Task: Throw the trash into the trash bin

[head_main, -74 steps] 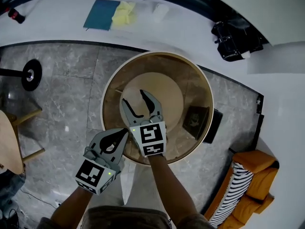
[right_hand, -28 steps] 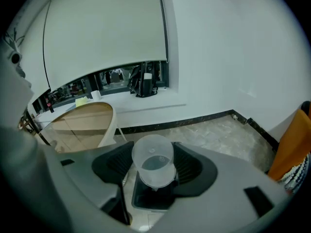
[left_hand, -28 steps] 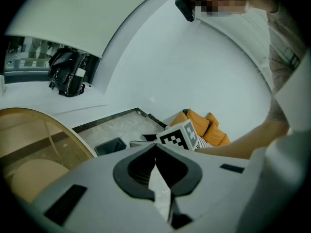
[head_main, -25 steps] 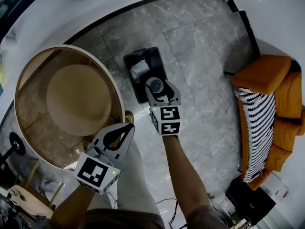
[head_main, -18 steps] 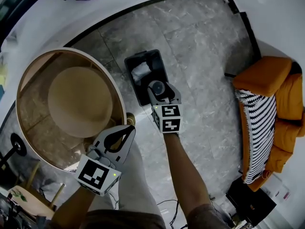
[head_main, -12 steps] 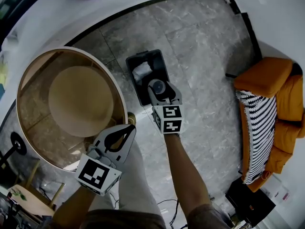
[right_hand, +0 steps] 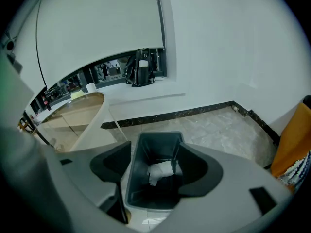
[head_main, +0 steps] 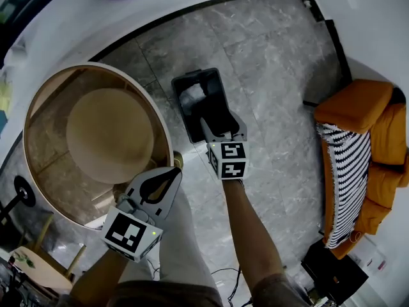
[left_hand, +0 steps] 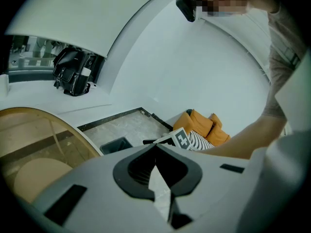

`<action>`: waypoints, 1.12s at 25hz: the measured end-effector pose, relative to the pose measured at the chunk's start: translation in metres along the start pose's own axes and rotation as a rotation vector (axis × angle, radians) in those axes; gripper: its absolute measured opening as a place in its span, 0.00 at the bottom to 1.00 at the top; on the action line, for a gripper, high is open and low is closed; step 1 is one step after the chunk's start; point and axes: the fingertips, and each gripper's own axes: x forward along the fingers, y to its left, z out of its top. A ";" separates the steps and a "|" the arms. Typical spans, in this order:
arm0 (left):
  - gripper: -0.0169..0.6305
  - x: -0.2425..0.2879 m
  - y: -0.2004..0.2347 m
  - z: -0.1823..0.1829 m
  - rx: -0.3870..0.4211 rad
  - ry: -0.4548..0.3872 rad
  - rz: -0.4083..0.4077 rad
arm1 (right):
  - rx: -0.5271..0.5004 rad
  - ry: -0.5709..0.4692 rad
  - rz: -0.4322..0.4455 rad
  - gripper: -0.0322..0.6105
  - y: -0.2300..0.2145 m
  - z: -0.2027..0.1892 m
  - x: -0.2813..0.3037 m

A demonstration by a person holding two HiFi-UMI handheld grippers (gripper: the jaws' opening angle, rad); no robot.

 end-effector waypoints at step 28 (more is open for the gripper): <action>0.05 -0.141 -0.046 0.064 0.022 -0.047 0.001 | -0.027 -0.127 0.114 0.08 0.150 0.116 -0.196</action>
